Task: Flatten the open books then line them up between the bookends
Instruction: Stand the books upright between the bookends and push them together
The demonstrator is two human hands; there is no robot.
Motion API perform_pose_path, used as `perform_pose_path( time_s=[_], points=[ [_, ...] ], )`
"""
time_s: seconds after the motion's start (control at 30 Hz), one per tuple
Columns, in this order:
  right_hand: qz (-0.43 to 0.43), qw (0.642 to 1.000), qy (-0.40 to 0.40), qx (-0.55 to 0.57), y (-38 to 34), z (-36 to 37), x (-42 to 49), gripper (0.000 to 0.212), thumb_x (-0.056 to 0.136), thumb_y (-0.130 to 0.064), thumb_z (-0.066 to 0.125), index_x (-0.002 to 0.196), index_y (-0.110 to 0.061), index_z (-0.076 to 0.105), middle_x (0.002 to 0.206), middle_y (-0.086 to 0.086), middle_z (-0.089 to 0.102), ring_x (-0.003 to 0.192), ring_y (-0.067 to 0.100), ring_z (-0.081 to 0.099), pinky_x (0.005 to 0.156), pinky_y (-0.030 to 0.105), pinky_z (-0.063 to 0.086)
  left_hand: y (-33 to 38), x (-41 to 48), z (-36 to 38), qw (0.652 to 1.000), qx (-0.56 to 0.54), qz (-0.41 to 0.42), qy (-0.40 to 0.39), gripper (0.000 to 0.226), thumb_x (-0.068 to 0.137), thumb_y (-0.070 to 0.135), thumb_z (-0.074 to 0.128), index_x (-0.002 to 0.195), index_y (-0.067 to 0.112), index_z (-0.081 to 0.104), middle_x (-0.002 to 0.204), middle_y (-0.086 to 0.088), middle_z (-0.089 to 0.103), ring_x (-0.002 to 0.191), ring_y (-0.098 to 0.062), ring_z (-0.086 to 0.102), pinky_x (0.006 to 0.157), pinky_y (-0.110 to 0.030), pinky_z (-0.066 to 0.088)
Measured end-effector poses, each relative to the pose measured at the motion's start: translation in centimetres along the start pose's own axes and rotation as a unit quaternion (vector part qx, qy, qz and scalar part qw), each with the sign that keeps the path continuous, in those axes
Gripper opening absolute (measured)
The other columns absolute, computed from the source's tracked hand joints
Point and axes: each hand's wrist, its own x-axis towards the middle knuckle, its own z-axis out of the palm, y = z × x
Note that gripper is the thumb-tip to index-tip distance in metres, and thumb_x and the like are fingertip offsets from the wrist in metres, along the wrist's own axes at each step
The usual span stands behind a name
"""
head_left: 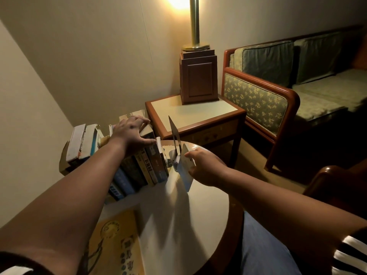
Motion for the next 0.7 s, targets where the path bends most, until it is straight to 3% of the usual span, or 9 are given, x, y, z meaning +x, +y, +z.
perform_pose_path(
  time_s=[0.1, 0.2, 0.27, 0.47, 0.57, 0.7],
  points=[
    [0.006, 1.0, 0.017, 0.008, -0.7, 1.0, 1.5, 0.042, 0.096, -0.014, 0.06, 0.138, -0.015, 0.056, 0.137, 0.005, 0.055, 0.121, 0.022, 0.055, 0.064, 0.004, 0.037, 0.0, -0.1, 0.0, 1.0, -0.001, 0.001, 0.004, 0.087, 0.069, 0.069, 0.072, 0.142, 0.031, 0.043, 0.152, -0.005, 0.038, 0.136, -0.036, 0.037, 0.108, -0.055, 0.035],
    [-0.007, 1.0, 0.008, 0.014, -1.4, 2.0, 2.9, 0.031, 0.096, -0.013, 0.059, 0.127, -0.011, 0.065, 0.127, 0.008, 0.062, 0.115, 0.023, 0.058, 0.079, 0.02, 0.048, -0.1, -0.2, 0.1, 1.0, -0.001, 0.004, 0.01, 0.083, 0.072, 0.065, 0.072, 0.142, 0.031, 0.043, 0.152, -0.004, 0.038, 0.136, -0.035, 0.038, 0.107, -0.055, 0.036],
    [-0.02, 1.0, -0.001, 0.012, -1.8, 2.7, 3.4, 0.025, 0.098, -0.013, 0.056, 0.119, -0.008, 0.068, 0.121, 0.01, 0.063, 0.108, 0.024, 0.06, 0.082, 0.027, 0.052, -0.1, -0.2, 0.1, 1.0, 0.002, 0.004, 0.011, 0.083, 0.072, 0.064, 0.072, 0.142, 0.031, 0.043, 0.152, -0.004, 0.038, 0.136, -0.035, 0.038, 0.107, -0.055, 0.036],
    [-0.003, 1.0, 0.019, -0.008, -2.0, 4.4, 4.6, 0.017, 0.094, -0.009, 0.058, 0.109, -0.008, 0.065, 0.11, 0.011, 0.059, 0.094, 0.024, 0.06, 0.079, 0.032, 0.057, 0.0, -0.4, 0.1, 1.0, 0.0, 0.01, 0.013, 0.082, 0.073, 0.064, 0.072, 0.142, 0.032, 0.044, 0.152, -0.004, 0.037, 0.136, -0.033, 0.037, 0.108, -0.054, 0.035],
    [0.005, 1.0, 0.027, -0.011, -2.6, 4.2, 5.5, 0.021, 0.092, -0.012, 0.062, 0.113, -0.006, 0.064, 0.113, 0.011, 0.058, 0.094, 0.024, 0.059, 0.08, 0.032, 0.057, 0.2, -0.6, -0.1, 1.0, -0.005, 0.004, 0.011, 0.091, 0.063, 0.076, 0.061, 0.142, 0.033, 0.044, 0.152, -0.003, 0.038, 0.136, -0.033, 0.039, 0.107, -0.054, 0.035],
    [0.014, 0.999, 0.019, 0.03, -3.8, 3.8, 7.6, 0.019, 0.096, -0.016, 0.055, 0.109, -0.004, 0.062, 0.112, 0.011, 0.055, 0.094, 0.022, 0.056, 0.076, 0.029, 0.048, 0.3, -0.6, -0.1, 1.0, -0.002, 0.002, 0.01, 0.092, 0.061, 0.077, 0.056, 0.142, 0.034, 0.044, 0.153, -0.002, 0.037, 0.137, -0.032, 0.038, 0.109, -0.053, 0.034]
  ],
)
